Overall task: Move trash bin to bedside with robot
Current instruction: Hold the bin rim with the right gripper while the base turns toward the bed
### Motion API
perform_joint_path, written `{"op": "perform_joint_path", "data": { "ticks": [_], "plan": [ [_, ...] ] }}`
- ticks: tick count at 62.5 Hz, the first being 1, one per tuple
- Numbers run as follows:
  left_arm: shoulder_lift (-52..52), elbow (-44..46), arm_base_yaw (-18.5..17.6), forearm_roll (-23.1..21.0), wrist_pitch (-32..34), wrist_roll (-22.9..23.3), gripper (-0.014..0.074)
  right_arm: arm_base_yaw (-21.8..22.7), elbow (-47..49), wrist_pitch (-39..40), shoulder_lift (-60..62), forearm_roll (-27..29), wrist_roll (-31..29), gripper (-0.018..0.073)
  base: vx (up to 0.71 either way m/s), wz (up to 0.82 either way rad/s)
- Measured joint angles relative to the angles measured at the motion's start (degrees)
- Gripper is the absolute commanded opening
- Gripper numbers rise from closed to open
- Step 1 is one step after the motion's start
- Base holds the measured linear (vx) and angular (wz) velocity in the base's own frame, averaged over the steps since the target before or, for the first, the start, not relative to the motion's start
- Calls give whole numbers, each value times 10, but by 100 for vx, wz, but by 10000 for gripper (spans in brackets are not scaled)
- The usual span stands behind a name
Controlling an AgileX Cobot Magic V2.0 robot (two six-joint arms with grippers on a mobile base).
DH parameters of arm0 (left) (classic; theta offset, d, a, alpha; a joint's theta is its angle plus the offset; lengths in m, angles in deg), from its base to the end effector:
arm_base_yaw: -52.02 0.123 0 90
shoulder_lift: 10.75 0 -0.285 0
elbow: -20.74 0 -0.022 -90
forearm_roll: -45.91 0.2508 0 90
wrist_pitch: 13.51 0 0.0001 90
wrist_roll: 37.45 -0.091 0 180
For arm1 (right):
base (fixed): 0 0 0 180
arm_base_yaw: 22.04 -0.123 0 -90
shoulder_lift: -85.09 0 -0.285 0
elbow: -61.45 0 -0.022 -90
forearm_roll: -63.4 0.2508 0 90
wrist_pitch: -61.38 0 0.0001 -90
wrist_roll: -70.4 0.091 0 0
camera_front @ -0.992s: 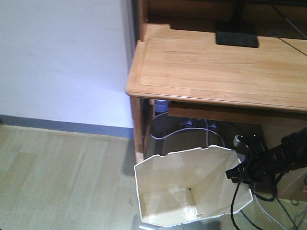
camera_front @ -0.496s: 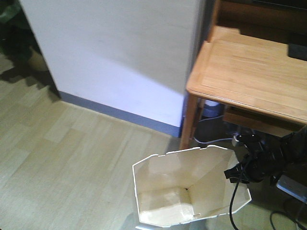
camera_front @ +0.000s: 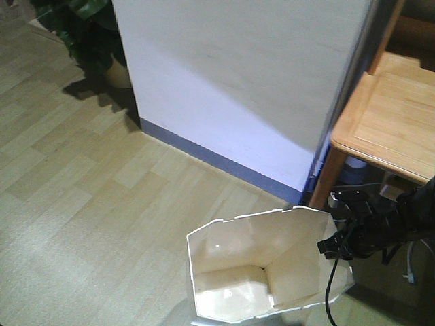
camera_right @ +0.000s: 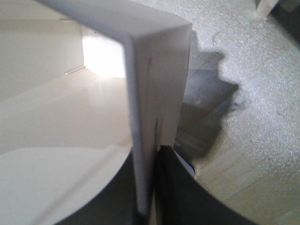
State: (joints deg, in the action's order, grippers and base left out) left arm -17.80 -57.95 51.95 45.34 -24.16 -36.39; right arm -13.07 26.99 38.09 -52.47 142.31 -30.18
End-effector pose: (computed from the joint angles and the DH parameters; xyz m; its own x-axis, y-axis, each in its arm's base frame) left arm 0.0561 -0.0002 0.1883 -0.1113 -0.0281 -0.9934 -0.0001 0.9996 -0.0283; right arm 0.2739 -0.0074 -0.0137 -0.9572 -0.2079 -0.2013 -0.2668 0.9034 0.3358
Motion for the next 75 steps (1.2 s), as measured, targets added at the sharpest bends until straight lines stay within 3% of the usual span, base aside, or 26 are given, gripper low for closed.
{"op": "perform_joint_path", "data": {
  "ticks": [30,75],
  "plan": [
    [0,0,0,0,0,0,-6,0,0,6,0,0,0,-6,8,39],
    [0,0,0,0,0,0,-6,0,0,0,0,3,0,-6,10,60]
  ]
}}
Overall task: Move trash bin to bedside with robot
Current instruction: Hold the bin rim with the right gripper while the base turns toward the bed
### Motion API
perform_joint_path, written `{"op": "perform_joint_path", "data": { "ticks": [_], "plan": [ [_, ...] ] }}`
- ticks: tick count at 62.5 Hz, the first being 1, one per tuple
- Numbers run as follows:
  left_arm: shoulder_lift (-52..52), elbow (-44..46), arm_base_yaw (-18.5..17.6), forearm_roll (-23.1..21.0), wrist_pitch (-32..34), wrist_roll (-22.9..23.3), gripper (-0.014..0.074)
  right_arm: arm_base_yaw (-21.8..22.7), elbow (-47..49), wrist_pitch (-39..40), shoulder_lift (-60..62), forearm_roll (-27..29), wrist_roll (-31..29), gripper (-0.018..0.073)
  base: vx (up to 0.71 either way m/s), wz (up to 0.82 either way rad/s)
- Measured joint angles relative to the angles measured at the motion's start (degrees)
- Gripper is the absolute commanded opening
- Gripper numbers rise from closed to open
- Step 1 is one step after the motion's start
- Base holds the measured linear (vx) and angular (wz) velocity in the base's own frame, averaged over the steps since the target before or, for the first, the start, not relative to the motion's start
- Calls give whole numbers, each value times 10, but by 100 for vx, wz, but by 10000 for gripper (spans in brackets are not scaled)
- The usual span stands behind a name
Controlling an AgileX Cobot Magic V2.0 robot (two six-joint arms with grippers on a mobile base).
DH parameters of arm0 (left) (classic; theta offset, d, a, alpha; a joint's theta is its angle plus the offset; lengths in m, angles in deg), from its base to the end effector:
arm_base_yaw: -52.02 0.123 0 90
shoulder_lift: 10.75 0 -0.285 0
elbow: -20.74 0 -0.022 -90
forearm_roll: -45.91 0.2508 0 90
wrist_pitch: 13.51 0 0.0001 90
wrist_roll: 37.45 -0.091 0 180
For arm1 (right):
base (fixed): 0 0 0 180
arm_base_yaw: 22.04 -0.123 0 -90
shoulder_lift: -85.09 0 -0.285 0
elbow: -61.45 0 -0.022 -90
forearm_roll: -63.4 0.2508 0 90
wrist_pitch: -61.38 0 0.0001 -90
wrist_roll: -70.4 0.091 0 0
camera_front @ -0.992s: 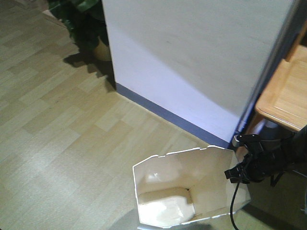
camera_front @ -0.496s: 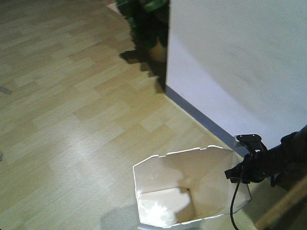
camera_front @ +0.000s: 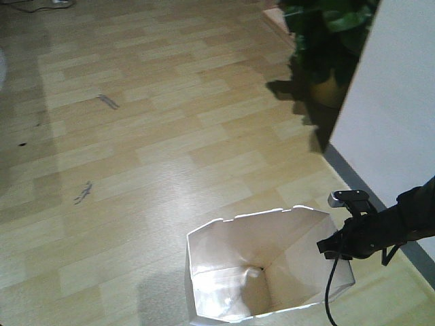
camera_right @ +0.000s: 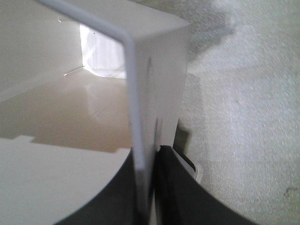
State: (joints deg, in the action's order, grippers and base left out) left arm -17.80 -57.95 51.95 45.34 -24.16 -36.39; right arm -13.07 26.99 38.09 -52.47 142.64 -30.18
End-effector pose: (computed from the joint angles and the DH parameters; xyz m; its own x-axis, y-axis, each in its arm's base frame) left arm 0.0561 -0.0002 0.1883 -0.1113 -0.0281 -0.9934 -0.0001 0.9996 -0.0283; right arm 0.2741 -0.0074 -0.0137 -0.9584 -0.2023 -0.2016 -0.2617 0.9046 0.3365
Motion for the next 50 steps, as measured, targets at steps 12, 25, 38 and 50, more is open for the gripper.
{"op": "perform_joint_path", "data": {
  "ticks": [12,25,38,50],
  "plan": [
    [0,0,0,0,0,0,-6,0,0,0,0,0,0,-6,10,49],
    [0,0,0,0,0,0,-6,0,0,0,0,0,0,-6,11,40],
    [0,0,0,0,0,0,-6,0,0,0,0,0,0,-6,12,29],
    [0,0,0,0,0,0,-6,0,0,0,0,0,0,-6,12,18]
  ]
}}
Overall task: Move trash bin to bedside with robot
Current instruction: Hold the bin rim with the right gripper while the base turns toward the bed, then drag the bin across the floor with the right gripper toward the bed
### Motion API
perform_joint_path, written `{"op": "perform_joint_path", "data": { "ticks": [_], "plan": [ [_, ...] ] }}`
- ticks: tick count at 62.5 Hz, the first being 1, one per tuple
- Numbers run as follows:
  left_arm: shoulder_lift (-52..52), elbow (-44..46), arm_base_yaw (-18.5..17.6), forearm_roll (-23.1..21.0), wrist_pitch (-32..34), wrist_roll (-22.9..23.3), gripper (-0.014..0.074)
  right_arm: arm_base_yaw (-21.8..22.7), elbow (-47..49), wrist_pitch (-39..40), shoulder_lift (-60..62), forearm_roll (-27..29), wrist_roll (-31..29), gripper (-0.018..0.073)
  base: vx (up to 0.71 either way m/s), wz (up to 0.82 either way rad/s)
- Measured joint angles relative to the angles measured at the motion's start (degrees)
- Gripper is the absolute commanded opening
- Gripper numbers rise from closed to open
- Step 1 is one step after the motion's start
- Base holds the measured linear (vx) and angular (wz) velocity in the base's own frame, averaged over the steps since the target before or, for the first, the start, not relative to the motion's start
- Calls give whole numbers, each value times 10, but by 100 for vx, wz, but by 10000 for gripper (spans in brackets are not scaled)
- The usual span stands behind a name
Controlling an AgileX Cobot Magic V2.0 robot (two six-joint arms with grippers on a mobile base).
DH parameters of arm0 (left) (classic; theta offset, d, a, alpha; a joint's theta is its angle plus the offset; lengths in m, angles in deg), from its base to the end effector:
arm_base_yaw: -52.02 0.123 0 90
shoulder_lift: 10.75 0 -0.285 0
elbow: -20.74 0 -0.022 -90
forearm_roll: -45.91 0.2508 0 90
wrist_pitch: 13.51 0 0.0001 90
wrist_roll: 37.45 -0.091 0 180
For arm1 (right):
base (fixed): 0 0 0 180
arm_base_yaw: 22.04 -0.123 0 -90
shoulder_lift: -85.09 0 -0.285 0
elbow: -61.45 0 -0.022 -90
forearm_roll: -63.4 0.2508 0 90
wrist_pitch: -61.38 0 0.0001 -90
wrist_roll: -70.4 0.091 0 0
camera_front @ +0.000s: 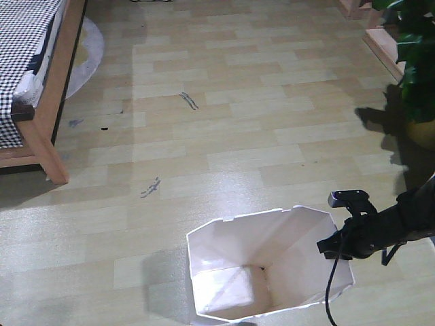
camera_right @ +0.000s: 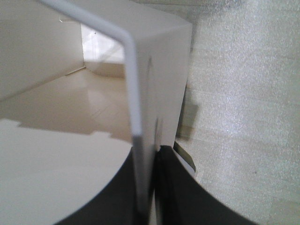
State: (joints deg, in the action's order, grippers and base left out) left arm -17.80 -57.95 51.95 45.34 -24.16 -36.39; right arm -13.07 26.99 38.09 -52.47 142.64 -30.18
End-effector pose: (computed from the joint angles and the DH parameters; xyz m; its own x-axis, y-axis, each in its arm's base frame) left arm 0.0561 -0.0002 0.1883 -0.1113 -0.0281 -0.9934 -0.0001 0.9996 -0.0283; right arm 0.2741 -0.0074 -0.0137 -0.9584 -0.2023 -0.2016 -0.2617 0.9046 0.3365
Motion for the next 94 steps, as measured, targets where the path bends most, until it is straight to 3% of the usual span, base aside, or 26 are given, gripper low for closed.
{"op": "perform_joint_path", "data": {
  "ticks": [94],
  "plan": [
    [0,0,0,0,0,0,-6,0,0,1,0,0,0,-6,20,4]
  ]
}}
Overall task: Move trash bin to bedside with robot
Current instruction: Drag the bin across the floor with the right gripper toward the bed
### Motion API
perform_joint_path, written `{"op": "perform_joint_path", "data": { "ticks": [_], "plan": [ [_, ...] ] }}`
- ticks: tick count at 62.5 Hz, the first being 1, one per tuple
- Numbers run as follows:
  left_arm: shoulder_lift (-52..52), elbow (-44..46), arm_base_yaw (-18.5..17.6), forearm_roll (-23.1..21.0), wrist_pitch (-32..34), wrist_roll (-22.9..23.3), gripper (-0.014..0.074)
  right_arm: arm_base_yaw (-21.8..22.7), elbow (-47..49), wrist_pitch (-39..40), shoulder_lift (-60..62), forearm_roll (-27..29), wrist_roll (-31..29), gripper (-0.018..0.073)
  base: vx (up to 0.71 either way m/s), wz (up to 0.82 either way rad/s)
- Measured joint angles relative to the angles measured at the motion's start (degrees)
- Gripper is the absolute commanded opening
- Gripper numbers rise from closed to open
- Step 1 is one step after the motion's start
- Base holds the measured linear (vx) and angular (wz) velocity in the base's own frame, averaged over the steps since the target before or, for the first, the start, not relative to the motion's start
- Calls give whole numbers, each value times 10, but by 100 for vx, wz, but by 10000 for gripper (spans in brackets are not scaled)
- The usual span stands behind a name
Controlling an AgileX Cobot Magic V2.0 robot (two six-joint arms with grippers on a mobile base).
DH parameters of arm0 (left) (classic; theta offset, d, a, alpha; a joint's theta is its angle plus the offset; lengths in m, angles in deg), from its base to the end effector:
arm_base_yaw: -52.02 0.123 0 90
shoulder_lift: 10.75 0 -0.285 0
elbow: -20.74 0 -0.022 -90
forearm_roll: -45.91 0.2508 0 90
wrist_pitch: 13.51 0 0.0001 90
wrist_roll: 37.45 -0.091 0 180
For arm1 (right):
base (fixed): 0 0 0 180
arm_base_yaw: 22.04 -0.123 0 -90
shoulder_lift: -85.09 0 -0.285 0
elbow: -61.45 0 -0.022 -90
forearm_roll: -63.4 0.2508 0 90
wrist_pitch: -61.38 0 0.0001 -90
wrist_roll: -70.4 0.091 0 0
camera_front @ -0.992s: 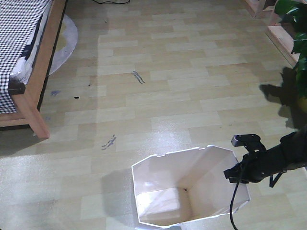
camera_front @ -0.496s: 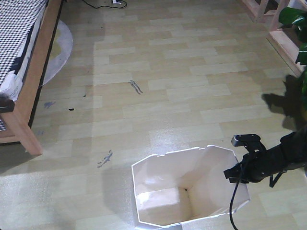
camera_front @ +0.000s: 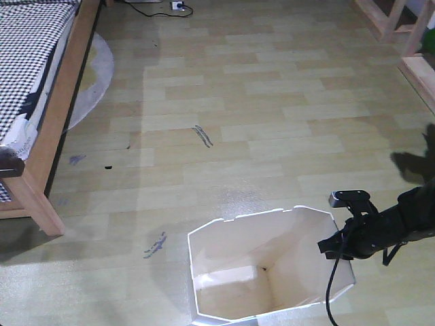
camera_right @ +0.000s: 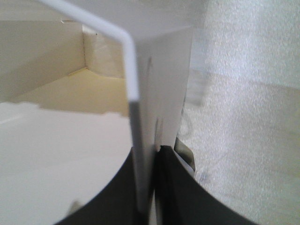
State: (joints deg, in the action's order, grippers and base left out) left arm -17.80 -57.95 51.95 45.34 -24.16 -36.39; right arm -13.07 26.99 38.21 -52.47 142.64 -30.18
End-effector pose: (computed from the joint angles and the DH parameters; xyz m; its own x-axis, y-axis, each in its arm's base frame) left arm 0.0561 -0.0002 0.1883 -0.1113 -0.0281 -0.9934 -0.0001 0.9996 -0.0283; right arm 0.2741 -0.0076 -0.0137 -0.9584 -0.2024 -0.2012 -0.2614 0.9054 0.3346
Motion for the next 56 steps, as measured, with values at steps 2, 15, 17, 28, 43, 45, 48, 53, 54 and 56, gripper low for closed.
{"op": "perform_joint_path", "data": {
  "ticks": [2,15,17,28,43,45,48,53,54,56],
  "plan": [
    [0,0,0,0,0,0,-6,0,0,0,0,0,0,-6,24,17],
    [0,0,0,0,0,0,-6,0,0,-1,0,0,0,-6,24,18],
    [0,0,0,0,0,0,-6,0,0,-1,0,0,0,-6,24,20],
    [0,0,0,0,0,0,-6,0,0,-1,0,0,0,-6,24,20],
    [0,0,0,0,0,0,-6,0,0,-3,0,0,0,-6,24,12],
    [0,0,0,0,0,0,-6,0,0,-4,0,0,0,-6,24,7],
    [0,0,0,0,0,0,-6,0,0,-4,0,0,0,-6,24,6],
    [0,0,0,0,0,0,-6,0,0,-4,0,0,0,-6,24,4],
    [0,0,0,0,0,0,-6,0,0,-4,0,0,0,-6,24,2],
    [0,0,0,0,0,0,-6,0,0,-4,0,0,0,-6,24,1]
  ]
}}
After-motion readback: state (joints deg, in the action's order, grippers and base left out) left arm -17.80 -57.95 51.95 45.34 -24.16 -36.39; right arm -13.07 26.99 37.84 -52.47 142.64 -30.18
